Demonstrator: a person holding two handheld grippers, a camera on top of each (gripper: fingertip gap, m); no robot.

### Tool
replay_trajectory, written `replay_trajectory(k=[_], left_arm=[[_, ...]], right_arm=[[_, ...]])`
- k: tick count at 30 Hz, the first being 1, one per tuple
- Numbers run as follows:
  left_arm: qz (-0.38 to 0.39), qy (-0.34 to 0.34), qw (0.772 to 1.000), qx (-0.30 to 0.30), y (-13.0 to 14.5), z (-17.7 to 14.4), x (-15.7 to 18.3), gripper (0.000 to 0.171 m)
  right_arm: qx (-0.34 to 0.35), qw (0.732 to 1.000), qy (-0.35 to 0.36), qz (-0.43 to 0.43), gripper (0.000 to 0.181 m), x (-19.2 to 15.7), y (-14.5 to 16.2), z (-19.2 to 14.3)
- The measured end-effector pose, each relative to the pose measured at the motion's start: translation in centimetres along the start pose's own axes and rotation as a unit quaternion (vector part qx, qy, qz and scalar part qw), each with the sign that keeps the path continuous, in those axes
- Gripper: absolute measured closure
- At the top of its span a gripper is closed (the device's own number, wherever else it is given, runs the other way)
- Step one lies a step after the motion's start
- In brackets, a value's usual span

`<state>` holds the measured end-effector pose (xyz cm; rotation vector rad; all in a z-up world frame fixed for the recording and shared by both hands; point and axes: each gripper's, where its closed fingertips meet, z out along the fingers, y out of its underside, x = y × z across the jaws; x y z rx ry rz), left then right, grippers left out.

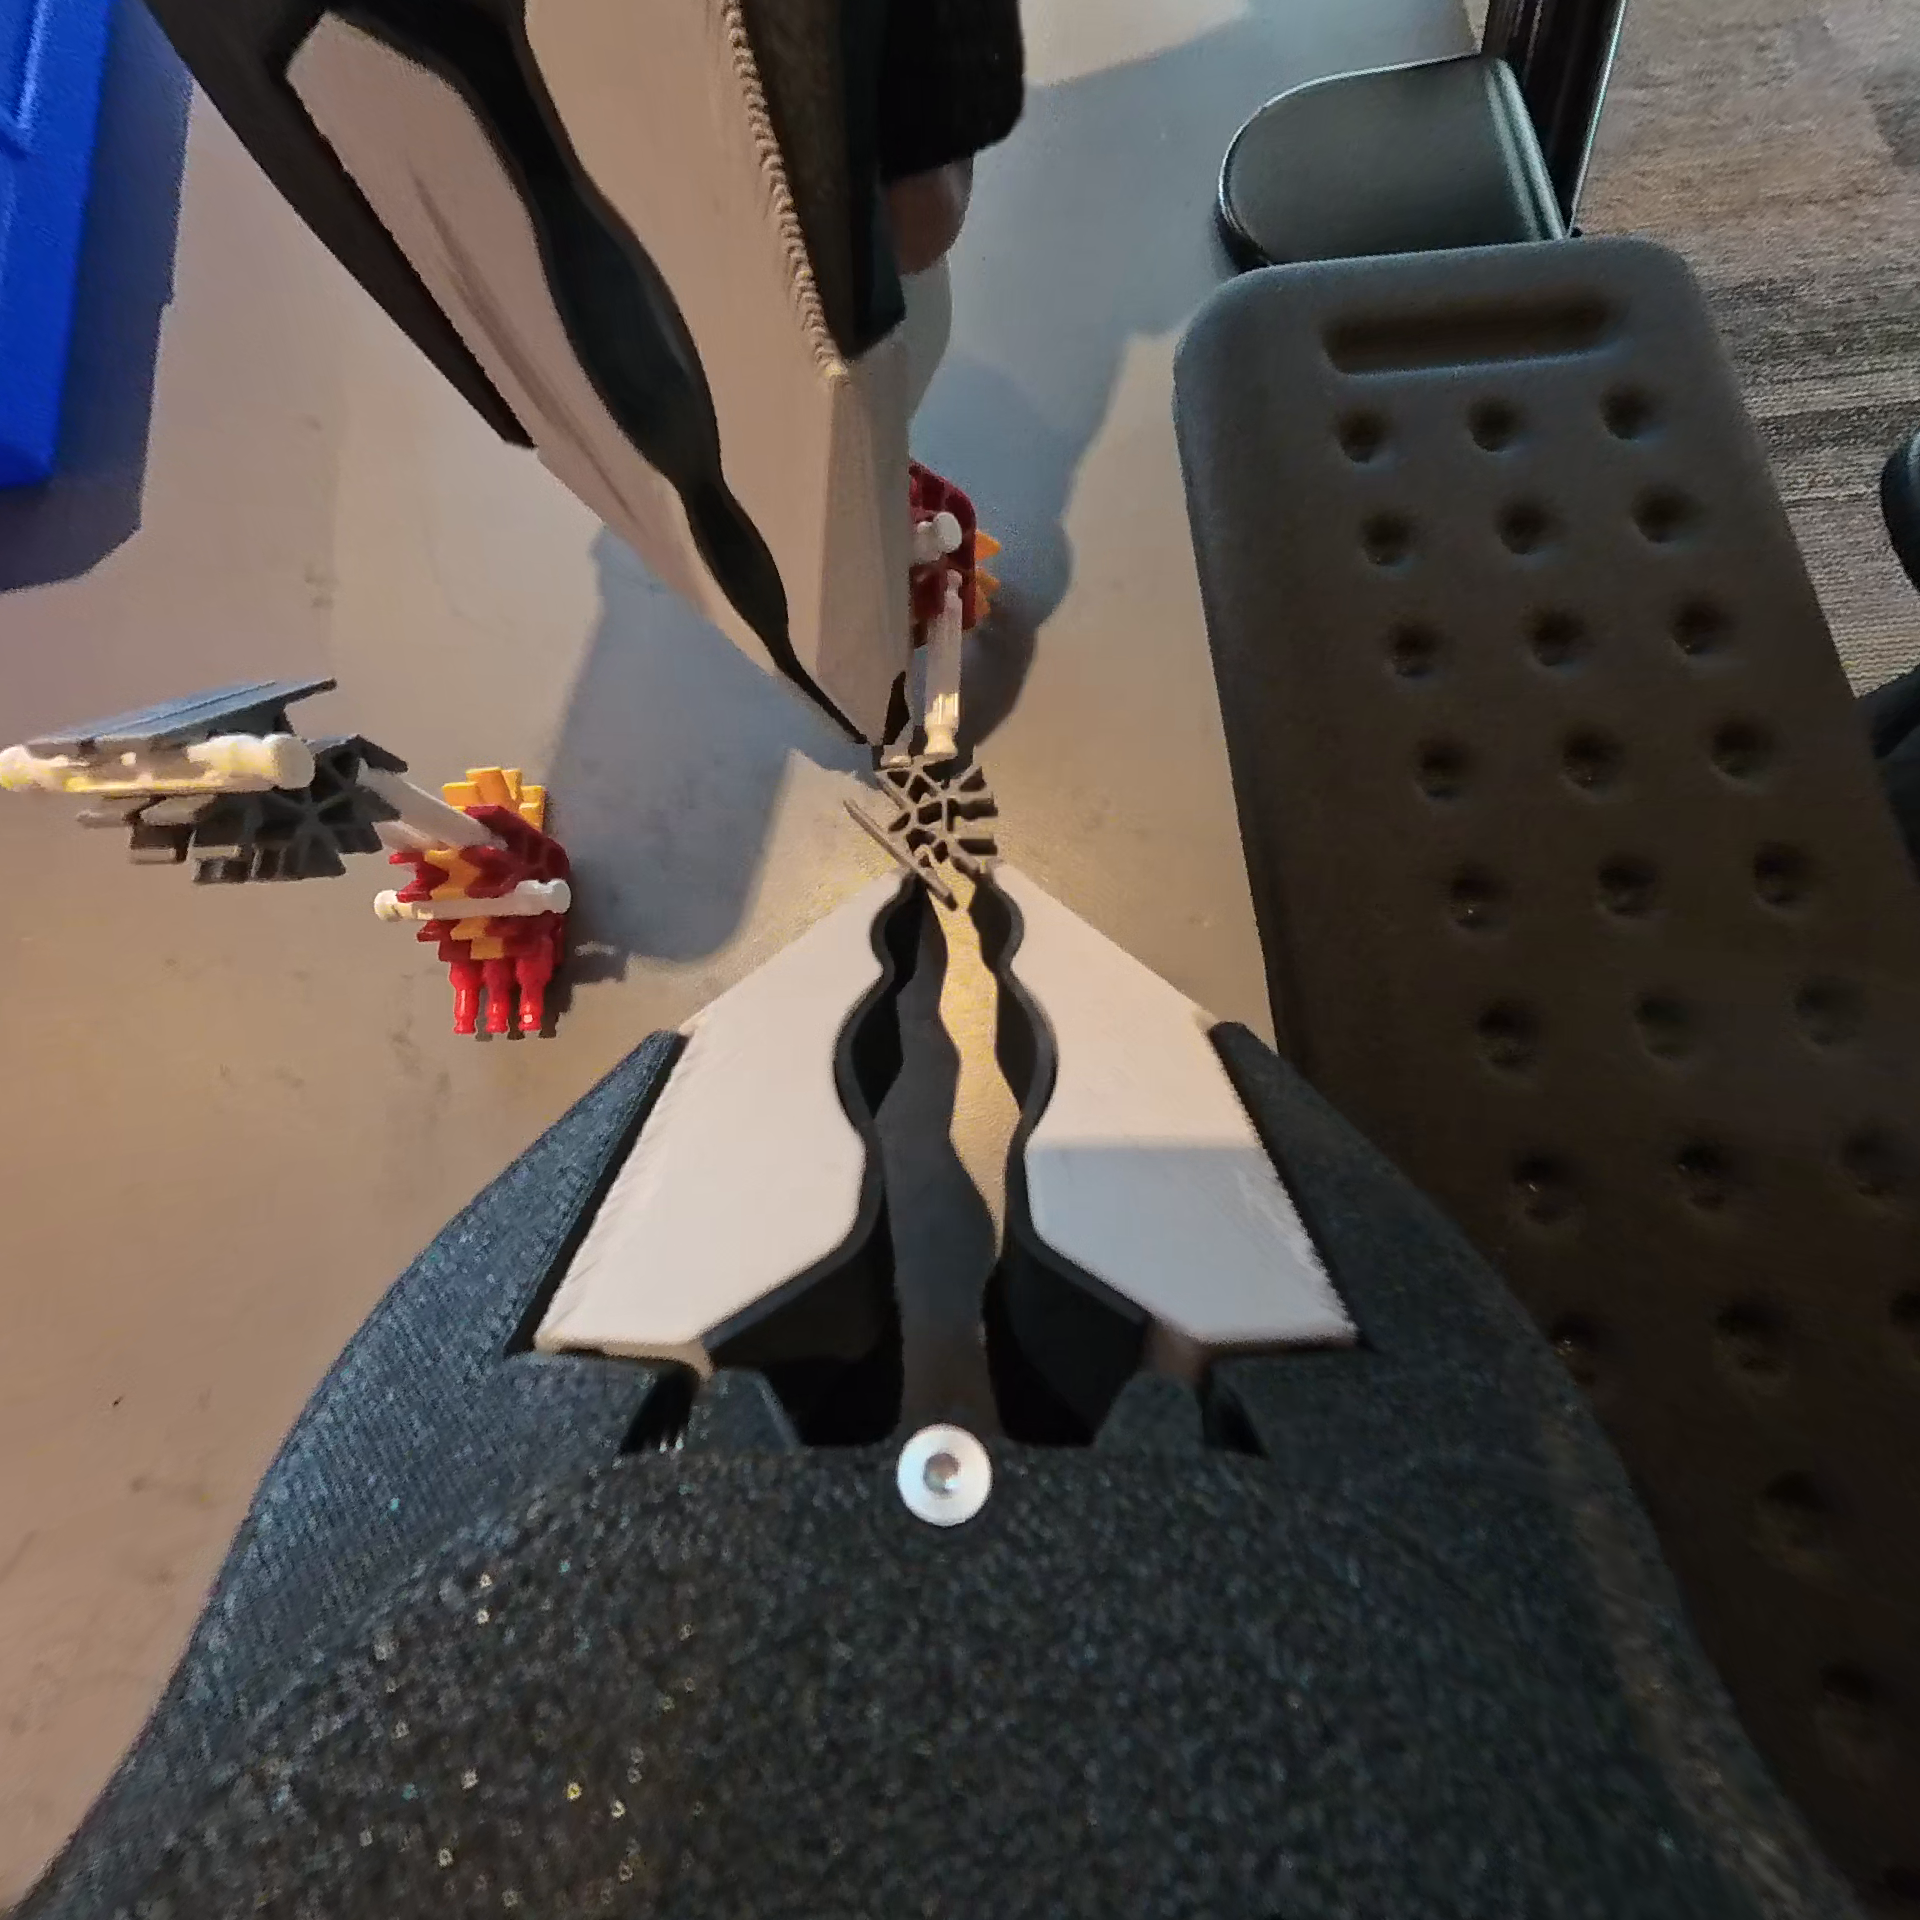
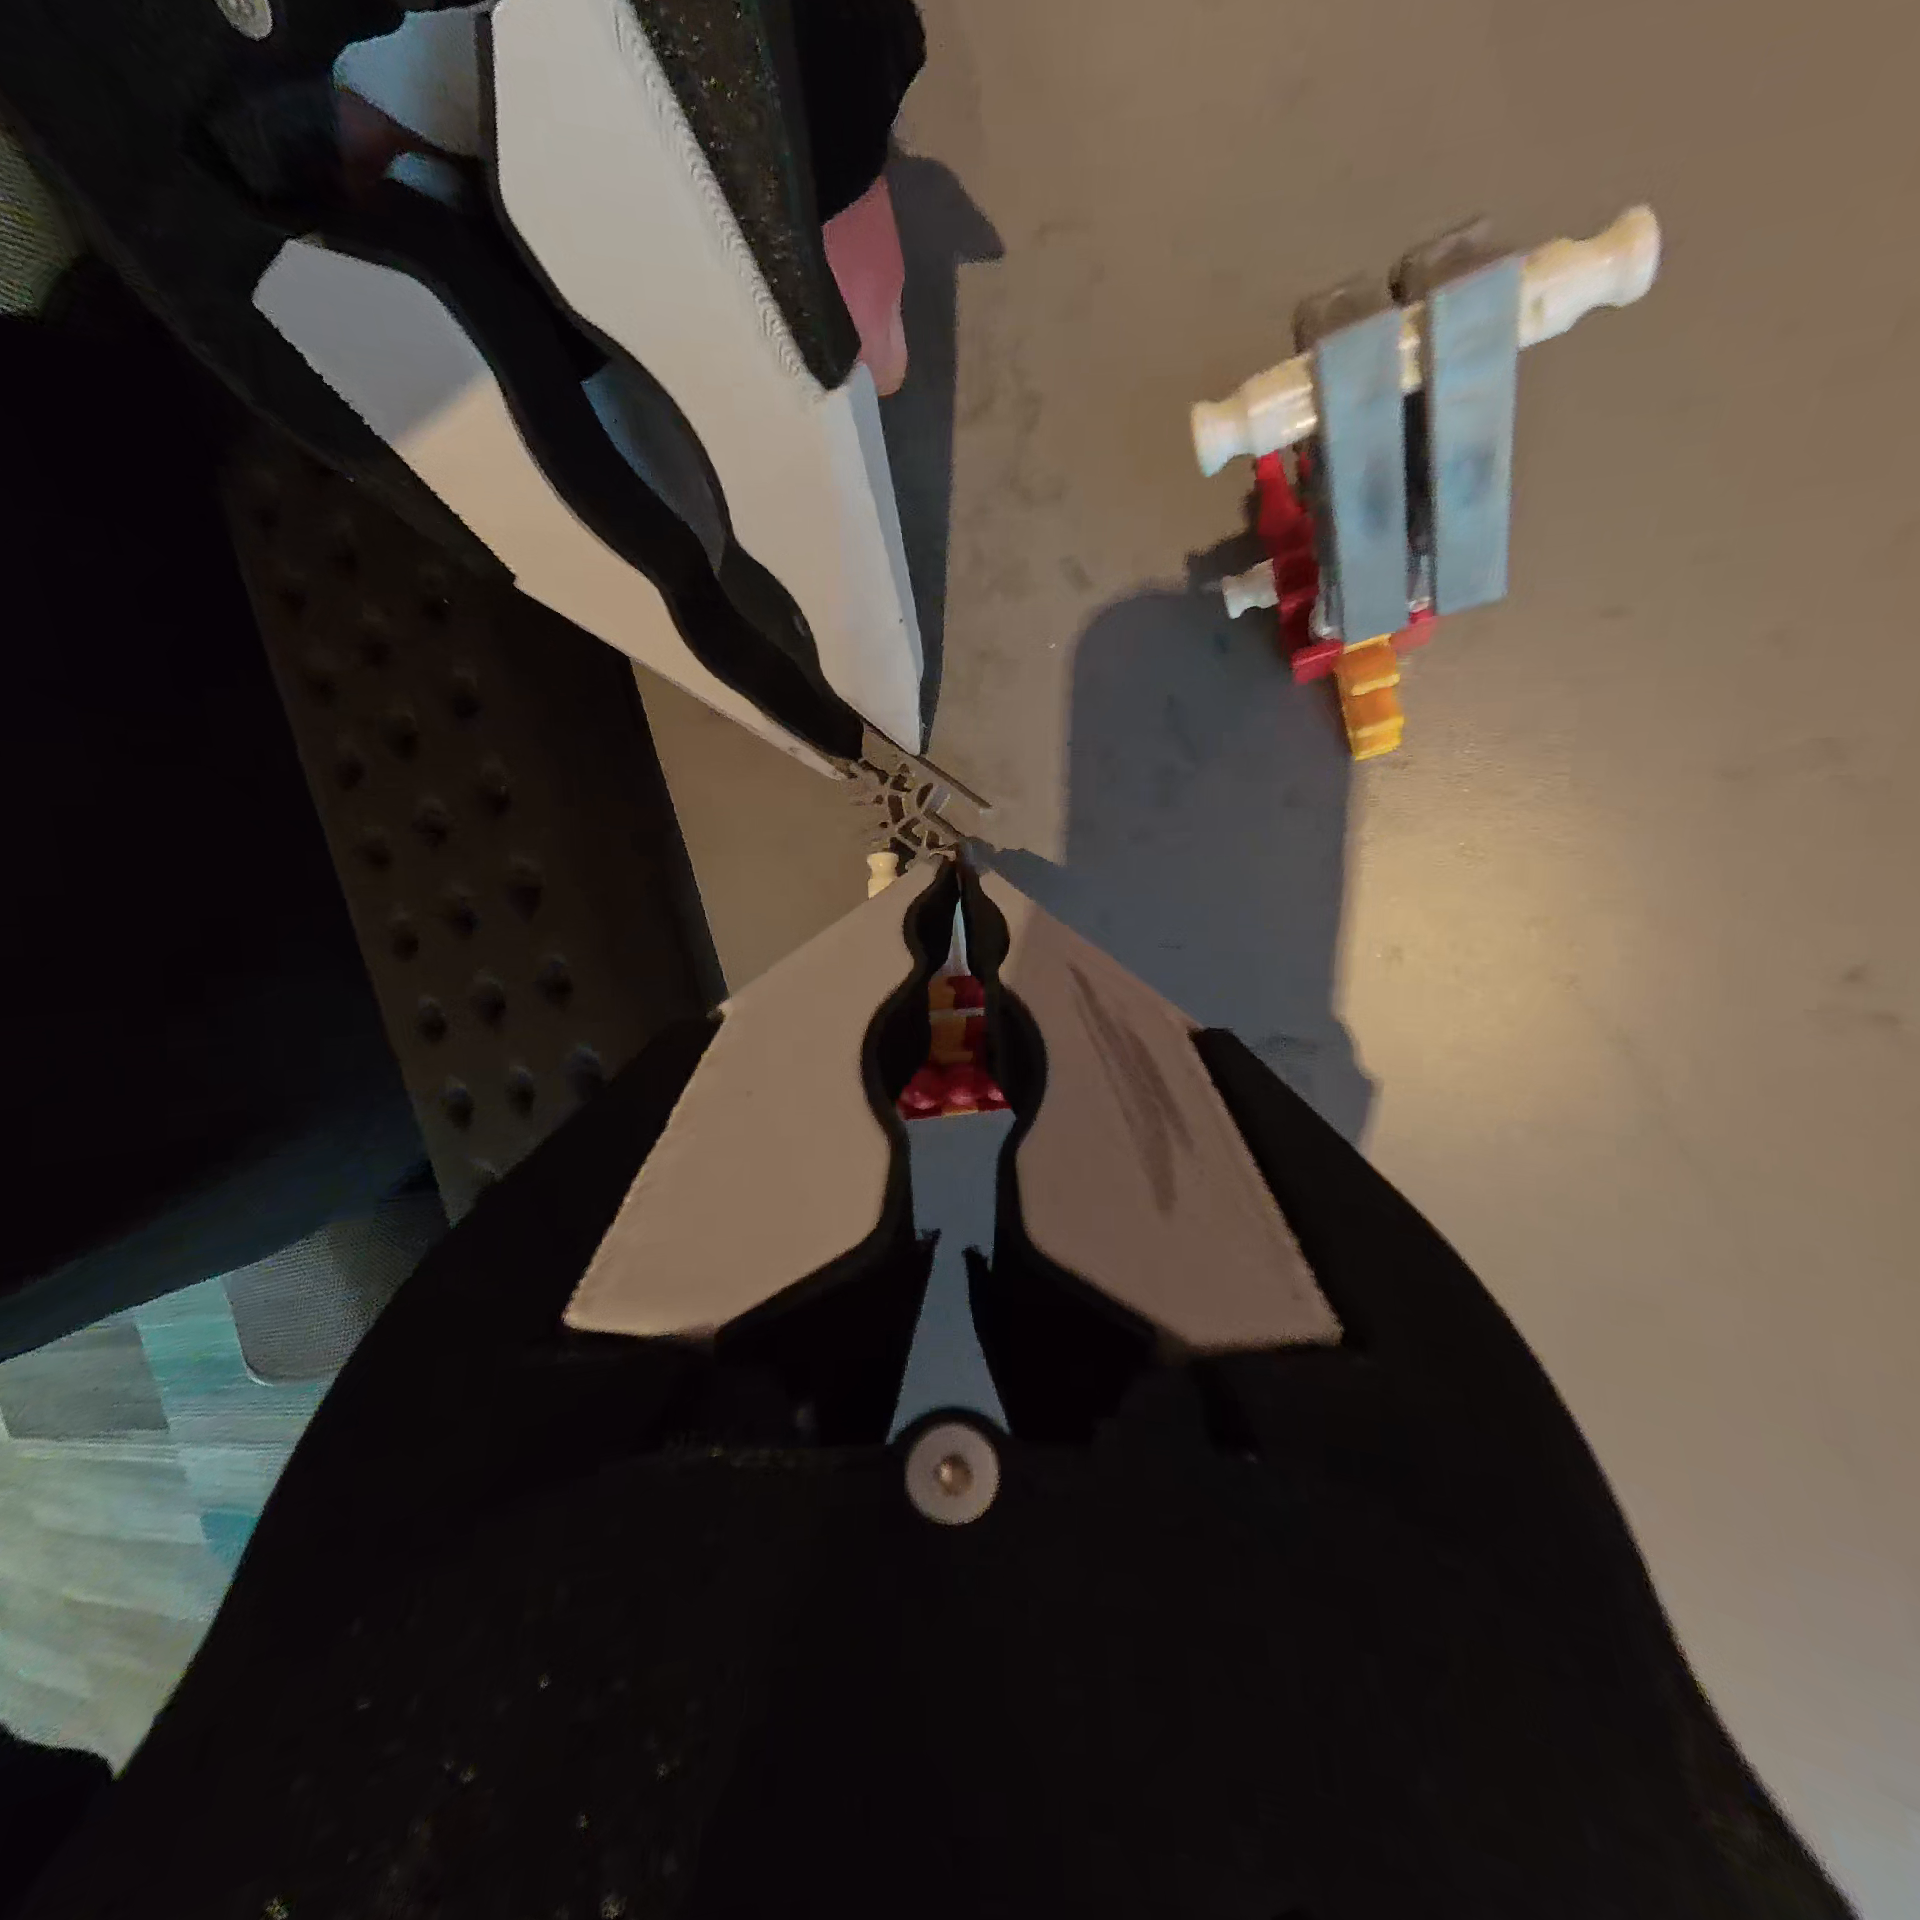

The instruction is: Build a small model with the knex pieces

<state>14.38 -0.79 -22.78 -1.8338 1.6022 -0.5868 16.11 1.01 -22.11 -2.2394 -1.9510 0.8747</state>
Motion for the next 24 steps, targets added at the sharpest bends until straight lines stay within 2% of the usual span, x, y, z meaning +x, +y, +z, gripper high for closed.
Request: replay_trajectory(k=[6,12,17,24], left_arm=[[0.004,0.001,1.000,0.000,-0.1,0.1,0.1,0.163],[0.003,0.002,1.000,0.000,-0.1,0.1,0.1,0.163],[0.000,-0.007,1.000,0.003,-0.2,0.0,-0.2,0.155],[0.015,-0.008,1.000,0.007,-0.8,0.5,0.0,0.149]], right_arm=[[-0.005,1.000,0.018,0.015,0.181,0.8,0.3,0.3],[-0.028,0.998,0.048,-0.025,0.181,0.7,0.3,0.3],[0.046,0.998,0.026,-0.019,0.180,0.1,-1.2,-0.9],[0.003,1.000,0.001,-0.029,0.175,-0.3,0.8,-0.1]])
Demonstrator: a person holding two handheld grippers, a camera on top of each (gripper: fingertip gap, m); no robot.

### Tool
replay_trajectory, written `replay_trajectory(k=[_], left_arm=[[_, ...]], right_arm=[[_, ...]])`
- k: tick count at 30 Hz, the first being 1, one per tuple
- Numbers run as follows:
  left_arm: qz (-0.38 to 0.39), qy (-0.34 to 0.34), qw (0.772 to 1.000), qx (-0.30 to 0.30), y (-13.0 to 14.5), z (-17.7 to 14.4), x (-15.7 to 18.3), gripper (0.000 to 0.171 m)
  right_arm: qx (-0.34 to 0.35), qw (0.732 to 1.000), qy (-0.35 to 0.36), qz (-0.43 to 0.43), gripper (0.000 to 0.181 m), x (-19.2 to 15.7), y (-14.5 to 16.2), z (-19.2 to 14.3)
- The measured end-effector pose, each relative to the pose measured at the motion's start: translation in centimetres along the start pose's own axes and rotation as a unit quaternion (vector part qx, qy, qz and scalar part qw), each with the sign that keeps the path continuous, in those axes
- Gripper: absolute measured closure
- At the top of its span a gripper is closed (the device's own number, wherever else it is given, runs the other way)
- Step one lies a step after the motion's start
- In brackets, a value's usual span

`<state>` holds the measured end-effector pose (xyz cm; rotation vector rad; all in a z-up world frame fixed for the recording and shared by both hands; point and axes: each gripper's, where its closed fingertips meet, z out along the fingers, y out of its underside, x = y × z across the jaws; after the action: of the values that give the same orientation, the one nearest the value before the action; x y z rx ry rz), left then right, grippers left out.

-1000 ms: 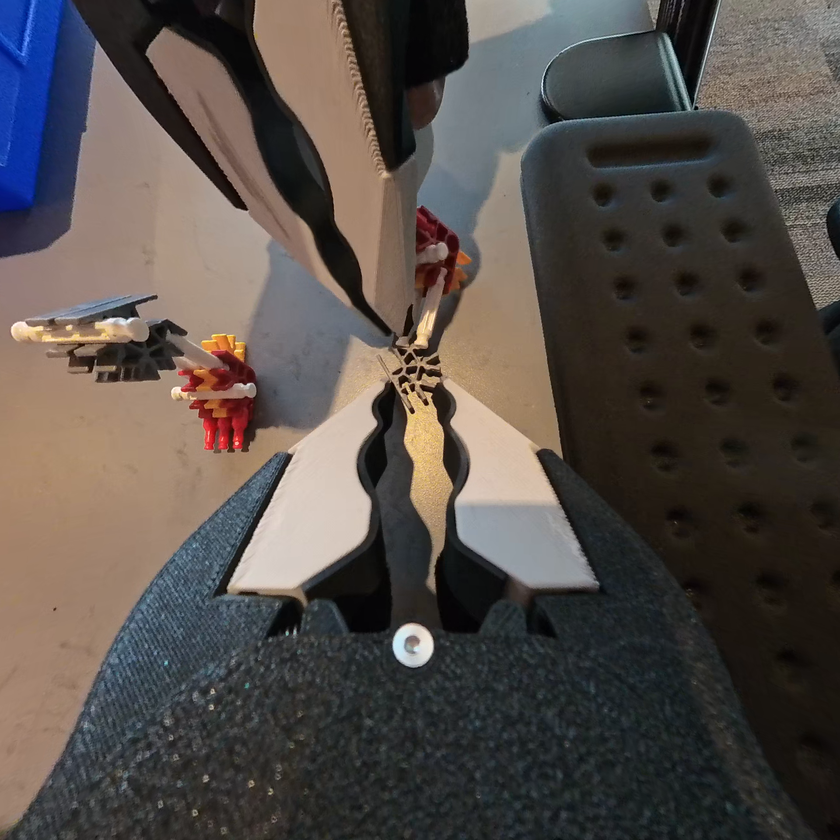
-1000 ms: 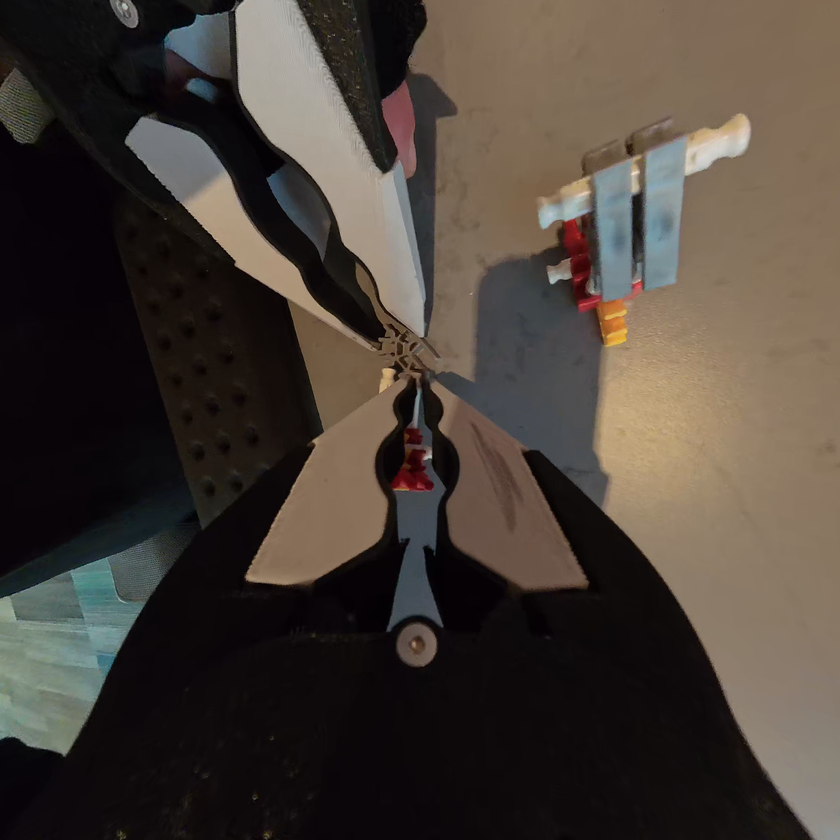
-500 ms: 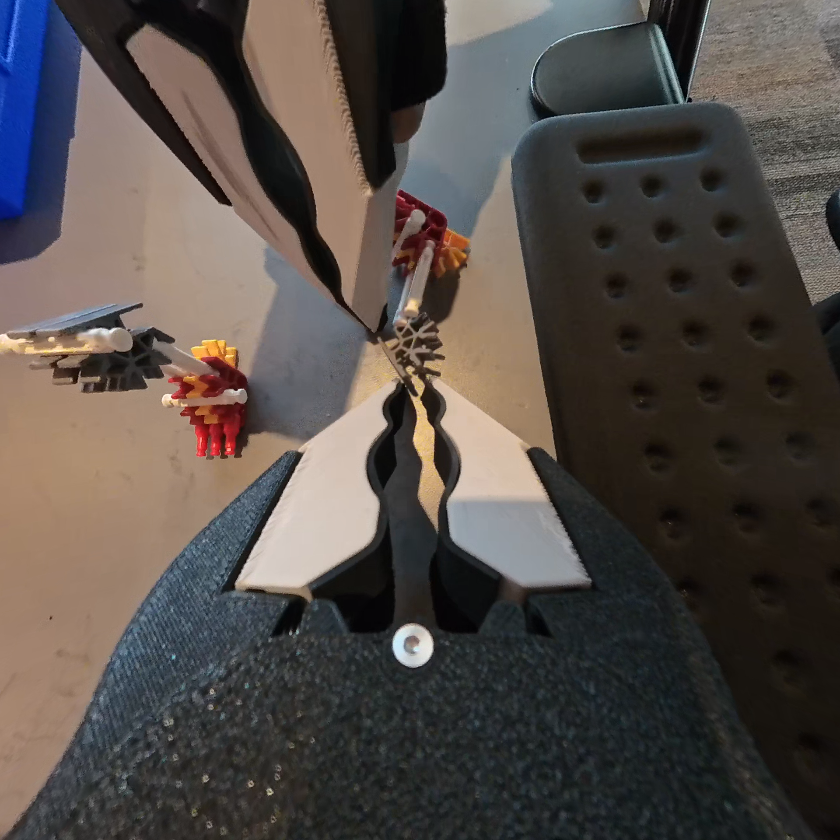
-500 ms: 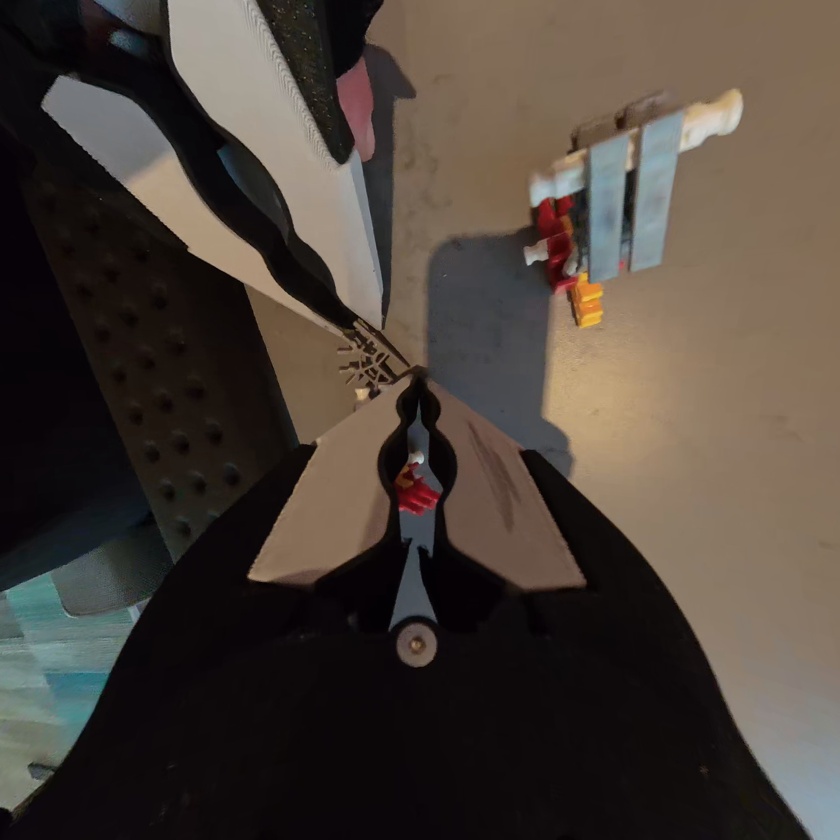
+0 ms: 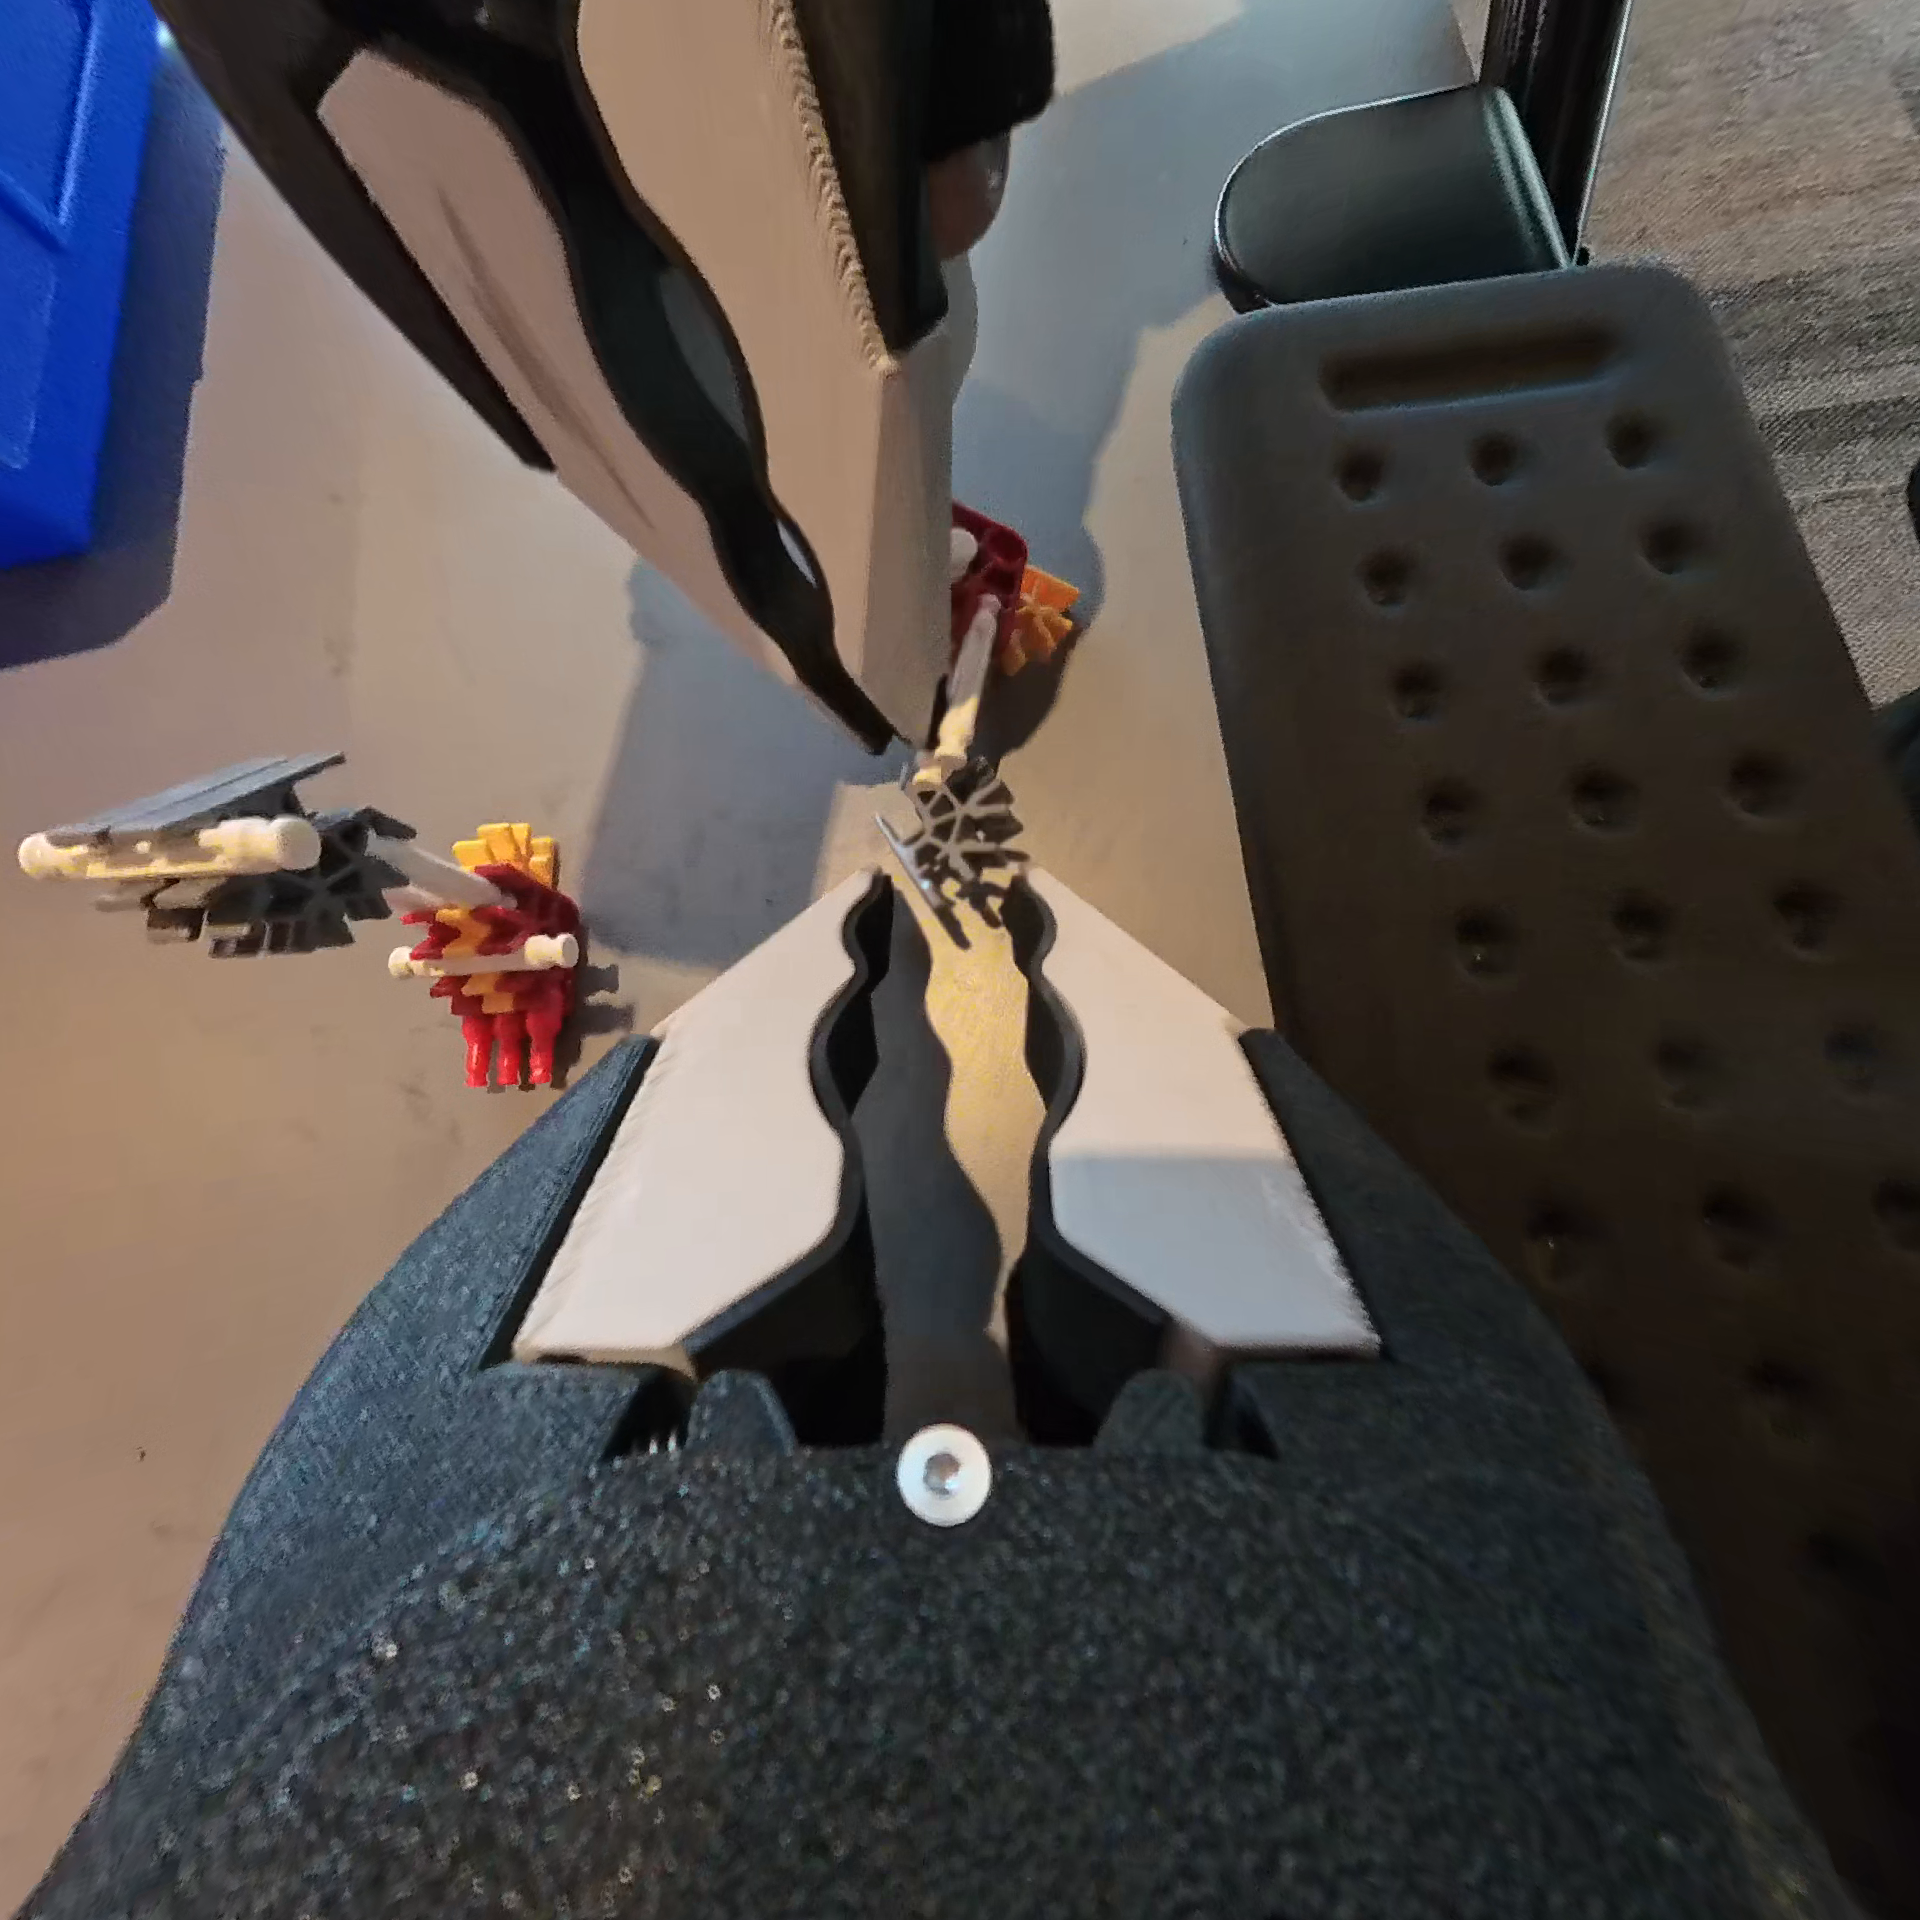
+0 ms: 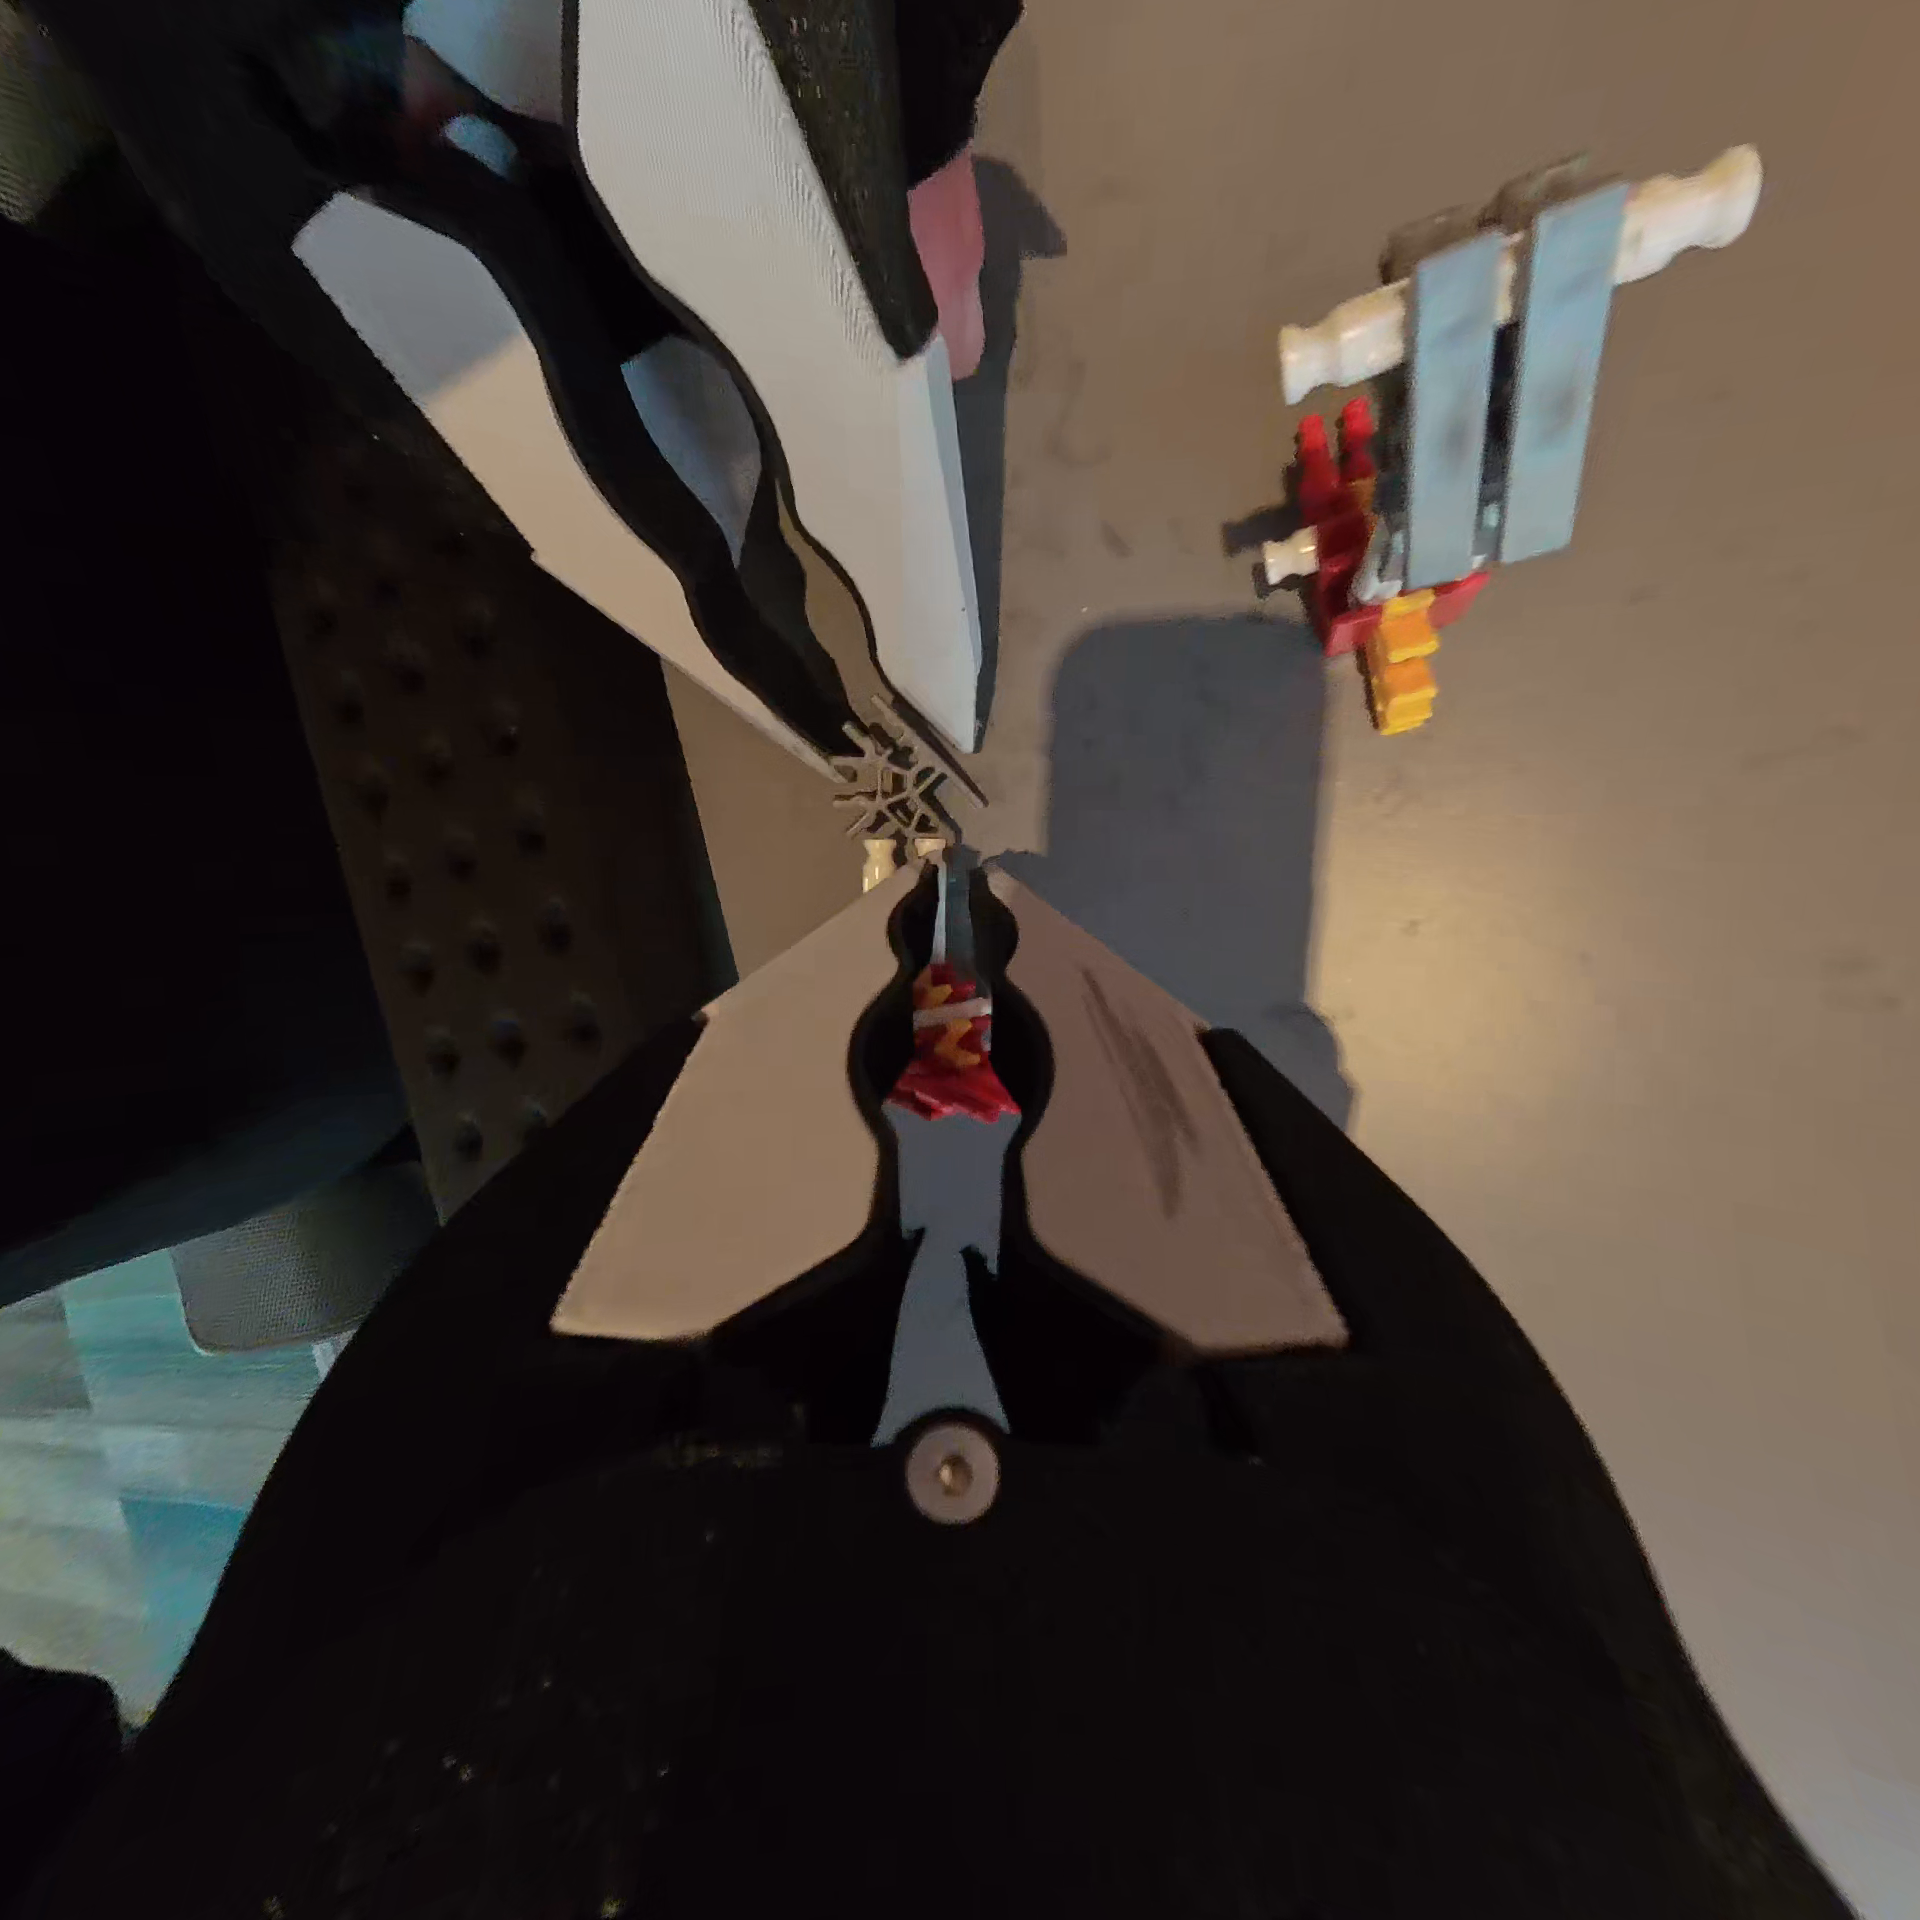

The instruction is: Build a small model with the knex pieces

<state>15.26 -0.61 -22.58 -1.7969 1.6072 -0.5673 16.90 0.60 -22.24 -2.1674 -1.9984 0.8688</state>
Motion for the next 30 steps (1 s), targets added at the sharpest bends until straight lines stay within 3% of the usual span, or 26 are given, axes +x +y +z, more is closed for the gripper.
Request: replay_trajectory(k=[9,16,25,30], left_arm=[[0.006,0.009,1.000,-0.001,-0.1,0.2,0.3,0.154],[0.007,0.008,1.000,-0.001,-0.1,0.3,0.3,0.155],[0.008,0.009,1.000,-0.001,-0.2,0.3,0.3,0.155],[0.007,0.013,1.000,-0.002,-0.2,0.4,0.4,0.155]], right_arm=[[-0.015,1.000,-0.008,-0.010,0.181,-0.4,0.1,0.3],[-0.064,0.997,0.031,-0.014,0.179,0.5,1.2,0.7],[0.003,1.000,0.002,-0.024,0.181,-0.4,-0.2,0.1],[-0.017,0.999,-0.007,-0.032,0.181,-0.6,0.3,0.1]])
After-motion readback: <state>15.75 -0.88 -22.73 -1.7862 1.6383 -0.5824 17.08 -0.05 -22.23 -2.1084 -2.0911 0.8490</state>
